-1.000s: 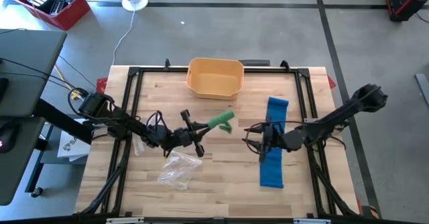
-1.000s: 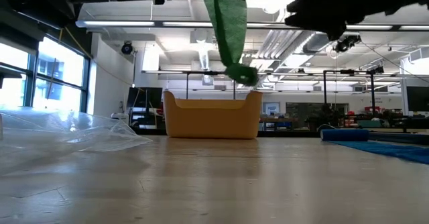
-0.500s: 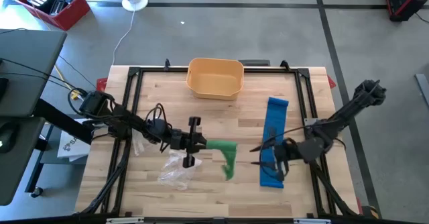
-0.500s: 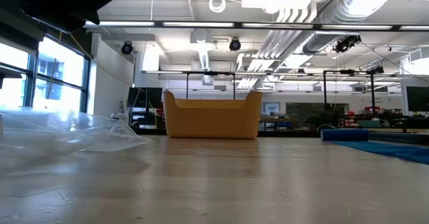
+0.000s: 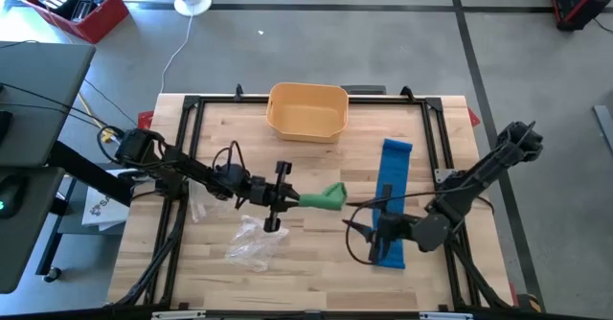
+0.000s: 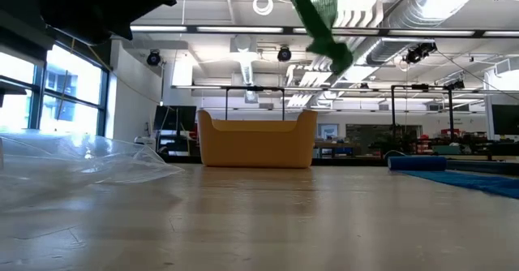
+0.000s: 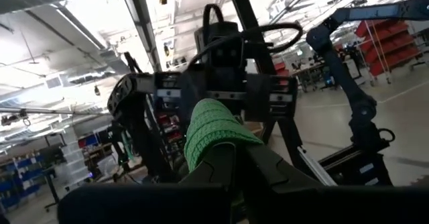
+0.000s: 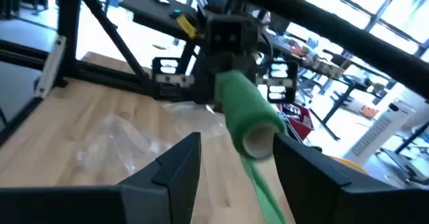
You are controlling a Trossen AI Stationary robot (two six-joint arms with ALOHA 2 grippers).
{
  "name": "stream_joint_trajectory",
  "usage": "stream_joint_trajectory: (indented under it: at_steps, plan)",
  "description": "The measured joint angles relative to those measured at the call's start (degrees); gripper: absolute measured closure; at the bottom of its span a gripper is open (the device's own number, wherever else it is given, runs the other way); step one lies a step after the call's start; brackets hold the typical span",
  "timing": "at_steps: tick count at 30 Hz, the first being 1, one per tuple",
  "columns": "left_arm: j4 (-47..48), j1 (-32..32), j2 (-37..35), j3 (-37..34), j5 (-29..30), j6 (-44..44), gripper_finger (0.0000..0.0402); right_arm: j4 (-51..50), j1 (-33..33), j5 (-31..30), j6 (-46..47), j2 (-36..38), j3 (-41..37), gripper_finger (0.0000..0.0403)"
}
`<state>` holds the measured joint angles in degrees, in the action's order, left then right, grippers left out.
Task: Roll bandage
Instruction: Roll the green bandage
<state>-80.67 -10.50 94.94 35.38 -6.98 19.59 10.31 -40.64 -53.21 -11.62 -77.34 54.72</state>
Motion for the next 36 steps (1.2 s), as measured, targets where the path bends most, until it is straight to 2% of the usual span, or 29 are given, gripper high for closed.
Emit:
stream_joint_trajectory:
  at_steps: [4, 16, 22, 28, 36]
  plan:
    - [0.0, 0.0, 0.0, 0.0, 0.0, 0.0, 0.0397, 1.0, 1.1, 5.6, 1.1, 0.0, 0.0, 0.0221]
    - [-0.1, -0.1, 0.0, -0.1, 0.4, 0.5, 0.0397, -0.7, 6.8, 7.7, 9.5, 0.3, 0.0, 0.0221]
    - [-0.1, -0.2, 0.0, -0.2, 0.0, 0.5, 0.0397, -1.3, 7.1, 9.6, 10.3, 0.2, 0.0, 0.0226]
    - [0.2, -0.3, 0.0, -0.1, 1.2, 2.0, 0.0397, -2.9, 5.2, 4.0, 11.6, 0.0, 0.0, 0.0247]
    - [-0.3, -0.5, 0.0, 0.0, 2.4, 2.0, 0.0397, -3.2, 5.2, 3.8, 15.7, 0.0, 0.0, 0.0254]
